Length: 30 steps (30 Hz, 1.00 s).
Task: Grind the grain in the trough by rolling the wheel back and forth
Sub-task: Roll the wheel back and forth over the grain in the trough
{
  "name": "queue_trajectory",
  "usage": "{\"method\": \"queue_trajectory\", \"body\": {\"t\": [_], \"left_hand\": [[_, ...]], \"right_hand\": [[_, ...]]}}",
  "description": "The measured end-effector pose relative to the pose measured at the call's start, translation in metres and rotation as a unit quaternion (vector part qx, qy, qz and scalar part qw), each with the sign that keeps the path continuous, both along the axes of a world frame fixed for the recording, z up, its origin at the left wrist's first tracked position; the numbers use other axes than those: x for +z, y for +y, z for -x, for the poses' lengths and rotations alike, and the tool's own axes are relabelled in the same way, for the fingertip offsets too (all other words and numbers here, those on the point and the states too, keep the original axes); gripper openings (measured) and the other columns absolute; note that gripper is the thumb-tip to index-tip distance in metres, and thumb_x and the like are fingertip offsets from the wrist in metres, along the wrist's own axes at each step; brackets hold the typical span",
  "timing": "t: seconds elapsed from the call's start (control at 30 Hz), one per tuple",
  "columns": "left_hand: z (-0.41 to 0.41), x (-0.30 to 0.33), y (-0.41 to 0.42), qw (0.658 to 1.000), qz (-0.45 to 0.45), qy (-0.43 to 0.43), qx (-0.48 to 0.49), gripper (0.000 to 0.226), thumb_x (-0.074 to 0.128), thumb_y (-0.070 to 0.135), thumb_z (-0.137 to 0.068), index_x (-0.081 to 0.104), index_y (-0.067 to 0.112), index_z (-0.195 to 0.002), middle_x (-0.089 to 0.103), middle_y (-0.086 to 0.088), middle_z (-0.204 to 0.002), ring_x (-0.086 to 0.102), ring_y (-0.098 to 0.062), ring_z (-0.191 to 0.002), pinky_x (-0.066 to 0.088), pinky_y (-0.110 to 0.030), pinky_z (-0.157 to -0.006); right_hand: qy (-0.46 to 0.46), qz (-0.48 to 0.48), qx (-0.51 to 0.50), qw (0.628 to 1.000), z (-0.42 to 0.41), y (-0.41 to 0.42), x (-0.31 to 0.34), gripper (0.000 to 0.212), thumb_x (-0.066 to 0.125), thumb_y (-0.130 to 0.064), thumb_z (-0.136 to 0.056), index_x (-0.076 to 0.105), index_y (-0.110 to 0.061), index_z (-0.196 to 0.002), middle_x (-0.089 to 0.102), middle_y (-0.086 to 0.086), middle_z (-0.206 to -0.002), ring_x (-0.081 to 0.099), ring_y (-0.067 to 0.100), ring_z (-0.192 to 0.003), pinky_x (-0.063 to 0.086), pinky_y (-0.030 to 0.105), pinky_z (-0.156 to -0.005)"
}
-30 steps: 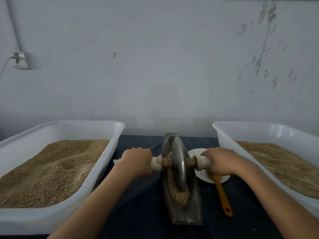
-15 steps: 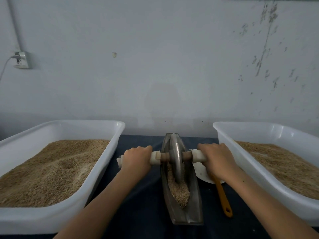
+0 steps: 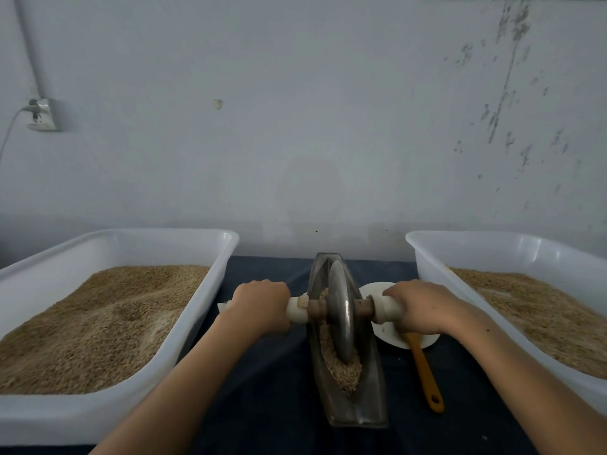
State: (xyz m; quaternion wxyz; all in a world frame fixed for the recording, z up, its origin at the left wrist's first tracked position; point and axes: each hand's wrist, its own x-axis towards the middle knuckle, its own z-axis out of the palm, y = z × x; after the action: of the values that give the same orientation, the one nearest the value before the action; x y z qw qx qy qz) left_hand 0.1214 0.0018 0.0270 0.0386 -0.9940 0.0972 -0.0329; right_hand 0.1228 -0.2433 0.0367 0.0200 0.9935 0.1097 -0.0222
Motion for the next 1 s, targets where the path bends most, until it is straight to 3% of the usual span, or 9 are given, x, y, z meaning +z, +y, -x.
{"method": "queue_trajectory", "body": {"t": [0.2,0.27,0.43,0.6,0.7,0.83,1.0], "left_hand": [[0.002,-0.012,-0.007,0.99,0.024,-0.136,0.021,0.017,0.055,0.029,-0.091,0.05,0.021,-0.104,0.062,0.003,-0.1,0.051,-0.014,-0.079,0.035,-0.028,-0.067],[0.001,-0.014,-0.009,0.988,0.026,-0.151,0.024,0.017,0.055,0.029,-0.091,0.047,0.021,-0.104,0.062,0.003,-0.099,0.051,-0.014,-0.078,0.036,-0.027,-0.067],[0.002,-0.011,-0.007,0.992,0.014,-0.122,0.019,0.018,0.056,0.027,-0.09,0.052,0.019,-0.106,0.062,0.001,-0.102,0.06,-0.017,-0.09,0.038,-0.027,-0.069],[0.004,0.0,-0.001,0.999,0.001,0.028,0.015,0.034,0.067,0.03,-0.083,0.055,0.018,-0.113,0.062,-0.001,-0.105,0.059,-0.017,-0.093,0.045,-0.029,-0.078],[0.005,0.003,0.001,0.997,0.011,0.076,0.015,0.04,0.071,0.032,-0.079,0.055,0.018,-0.114,0.061,0.001,-0.1,0.058,-0.017,-0.088,0.047,-0.03,-0.079],[0.003,0.0,-0.001,0.999,0.005,0.046,0.025,0.037,0.069,0.031,-0.081,0.055,0.018,-0.113,0.061,0.001,-0.101,0.056,-0.016,-0.087,0.045,-0.029,-0.077],[0.003,-0.009,-0.008,0.995,0.015,-0.088,0.034,0.018,0.057,0.024,-0.089,0.055,0.019,-0.106,0.062,0.0,-0.103,0.059,-0.019,-0.091,0.037,-0.028,-0.069]], "right_hand": [[-0.217,-0.06,0.013,0.974,-0.007,0.0,-0.026,0.009,0.056,-0.025,-0.089,0.051,-0.032,-0.088,0.057,-0.01,-0.085,0.055,0.011,-0.083,0.037,0.026,-0.078],[-0.243,-0.056,0.019,0.968,-0.01,0.0,-0.031,0.006,0.056,-0.027,-0.09,0.052,-0.031,-0.09,0.06,-0.008,-0.089,0.055,0.012,-0.085,0.039,0.028,-0.083],[-0.184,-0.042,0.023,0.982,-0.007,-0.002,-0.023,0.016,0.057,-0.024,-0.088,0.045,-0.034,-0.086,0.057,-0.011,-0.087,0.049,0.01,-0.08,0.035,0.027,-0.078],[-0.033,0.009,0.011,0.999,0.003,0.002,0.002,0.022,0.061,-0.017,-0.084,0.045,-0.031,-0.092,0.057,-0.007,-0.09,0.055,0.012,-0.083,0.039,0.023,-0.066],[0.003,0.032,0.011,0.999,0.007,0.003,0.01,0.021,0.061,-0.017,-0.083,0.047,-0.03,-0.09,0.058,-0.006,-0.088,0.057,0.012,-0.082,0.036,0.02,-0.056],[-0.023,0.011,0.011,1.0,0.006,0.003,0.004,0.02,0.061,-0.017,-0.085,0.047,-0.031,-0.088,0.057,-0.007,-0.088,0.055,0.012,-0.081,0.035,0.02,-0.058],[-0.17,-0.043,0.013,0.984,-0.003,0.002,-0.018,0.013,0.057,-0.023,-0.088,0.048,-0.032,-0.086,0.06,-0.009,-0.089,0.056,0.011,-0.083,0.04,0.026,-0.077]]}}
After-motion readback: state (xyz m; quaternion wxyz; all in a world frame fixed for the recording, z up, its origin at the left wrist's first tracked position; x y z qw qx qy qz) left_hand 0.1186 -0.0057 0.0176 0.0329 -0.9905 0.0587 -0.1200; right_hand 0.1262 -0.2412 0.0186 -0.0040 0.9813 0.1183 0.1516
